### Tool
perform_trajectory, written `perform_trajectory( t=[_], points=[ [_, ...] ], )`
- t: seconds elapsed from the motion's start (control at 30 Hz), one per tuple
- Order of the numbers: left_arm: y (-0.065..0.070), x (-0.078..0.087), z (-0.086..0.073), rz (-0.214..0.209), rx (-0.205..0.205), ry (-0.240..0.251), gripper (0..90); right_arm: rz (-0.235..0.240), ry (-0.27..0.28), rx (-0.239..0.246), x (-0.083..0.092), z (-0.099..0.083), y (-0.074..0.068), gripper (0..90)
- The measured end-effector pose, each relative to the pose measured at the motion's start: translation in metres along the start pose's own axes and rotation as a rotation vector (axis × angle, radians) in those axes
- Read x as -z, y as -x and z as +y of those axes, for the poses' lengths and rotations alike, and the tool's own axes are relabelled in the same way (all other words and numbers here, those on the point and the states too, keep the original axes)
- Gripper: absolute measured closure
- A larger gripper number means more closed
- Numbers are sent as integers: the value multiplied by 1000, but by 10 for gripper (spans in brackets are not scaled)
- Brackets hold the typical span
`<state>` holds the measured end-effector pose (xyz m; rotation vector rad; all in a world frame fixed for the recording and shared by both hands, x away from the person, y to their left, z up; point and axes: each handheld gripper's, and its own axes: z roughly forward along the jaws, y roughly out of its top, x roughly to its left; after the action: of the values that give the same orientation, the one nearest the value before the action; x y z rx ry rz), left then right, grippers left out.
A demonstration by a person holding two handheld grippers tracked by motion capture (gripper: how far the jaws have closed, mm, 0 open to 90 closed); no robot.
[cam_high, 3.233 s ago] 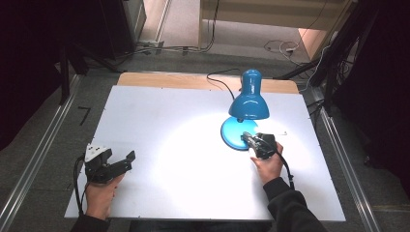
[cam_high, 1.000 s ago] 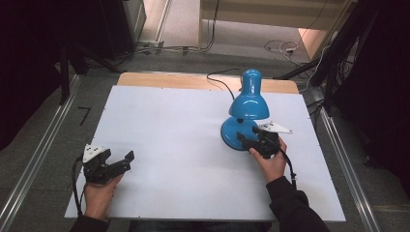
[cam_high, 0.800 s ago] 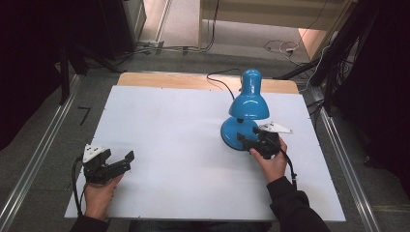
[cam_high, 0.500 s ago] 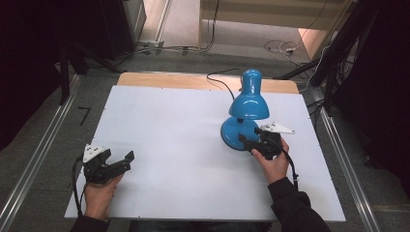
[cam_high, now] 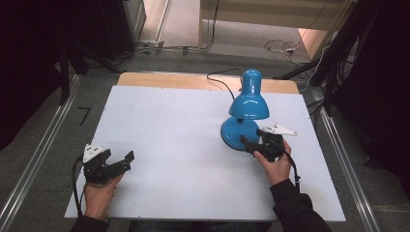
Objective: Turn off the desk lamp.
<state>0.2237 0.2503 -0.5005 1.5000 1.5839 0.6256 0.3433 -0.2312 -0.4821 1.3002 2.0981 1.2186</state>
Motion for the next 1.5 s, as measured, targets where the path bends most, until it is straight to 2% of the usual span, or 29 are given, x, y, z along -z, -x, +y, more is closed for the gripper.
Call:
perform_trajectory(
  t=[1.5],
  points=[
    [0, 0, 0, 0, -1, 1, 131, 3, 19, -15, 23, -8, 11, 185]
  ],
)
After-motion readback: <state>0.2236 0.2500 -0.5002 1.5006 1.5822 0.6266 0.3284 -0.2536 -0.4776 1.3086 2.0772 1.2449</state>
